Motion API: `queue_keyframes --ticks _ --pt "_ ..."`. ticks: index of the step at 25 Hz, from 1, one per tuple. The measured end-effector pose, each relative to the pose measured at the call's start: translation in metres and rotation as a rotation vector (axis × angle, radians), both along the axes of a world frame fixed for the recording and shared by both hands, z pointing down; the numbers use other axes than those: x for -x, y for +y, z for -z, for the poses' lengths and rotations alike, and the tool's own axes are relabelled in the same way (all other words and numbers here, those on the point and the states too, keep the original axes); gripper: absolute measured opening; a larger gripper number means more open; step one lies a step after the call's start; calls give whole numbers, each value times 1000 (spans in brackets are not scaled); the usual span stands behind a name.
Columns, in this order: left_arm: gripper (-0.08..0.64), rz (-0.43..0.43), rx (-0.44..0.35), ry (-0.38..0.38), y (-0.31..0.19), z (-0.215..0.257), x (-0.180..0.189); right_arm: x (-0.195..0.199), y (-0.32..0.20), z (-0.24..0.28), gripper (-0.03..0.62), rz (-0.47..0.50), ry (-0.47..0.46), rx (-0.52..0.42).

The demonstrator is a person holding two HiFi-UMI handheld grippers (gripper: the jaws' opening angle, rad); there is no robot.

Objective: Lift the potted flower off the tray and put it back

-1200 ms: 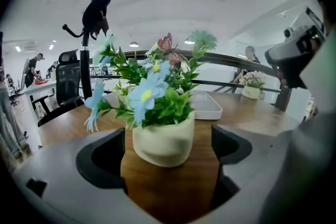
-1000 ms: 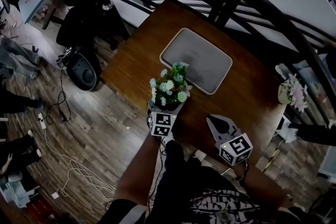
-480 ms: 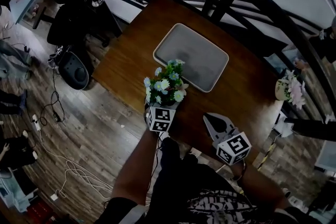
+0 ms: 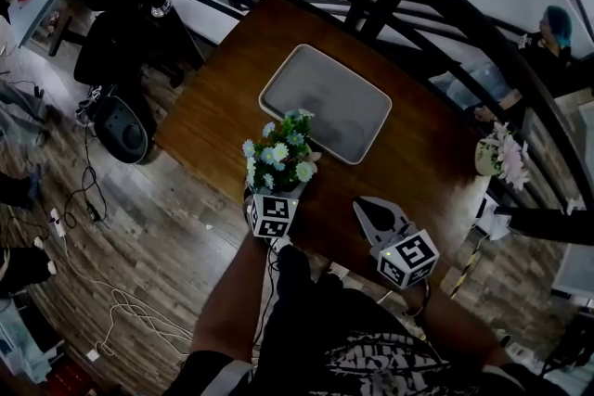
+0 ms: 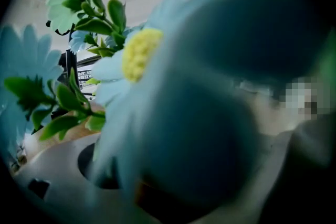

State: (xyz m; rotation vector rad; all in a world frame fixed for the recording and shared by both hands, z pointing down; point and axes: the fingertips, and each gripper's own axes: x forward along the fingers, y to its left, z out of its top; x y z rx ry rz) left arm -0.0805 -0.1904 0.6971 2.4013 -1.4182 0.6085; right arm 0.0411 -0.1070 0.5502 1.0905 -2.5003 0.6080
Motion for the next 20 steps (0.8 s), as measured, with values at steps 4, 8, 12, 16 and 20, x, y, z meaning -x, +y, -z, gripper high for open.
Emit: queue_keyframes --ticks 4,8,12,16,20 --pt "506 -1 -20 6 6 11 -1 -5 -2 7 -9 -14 -4 -11" --pt "506 -11 -27 1 4 21 7 3 -11 16 -9 -19 -8 -22" --pt "506 7 -62 28 -3 39 12 5 -15 23 -9 -21 -9 -35" --pt "506 -15 -97 36 -29 57 10 5 -23 29 -9 -40 -6 -50" --pt "506 -33 -106 62 -69 80 5 1 -35 35 -9 -87 -3 -68"
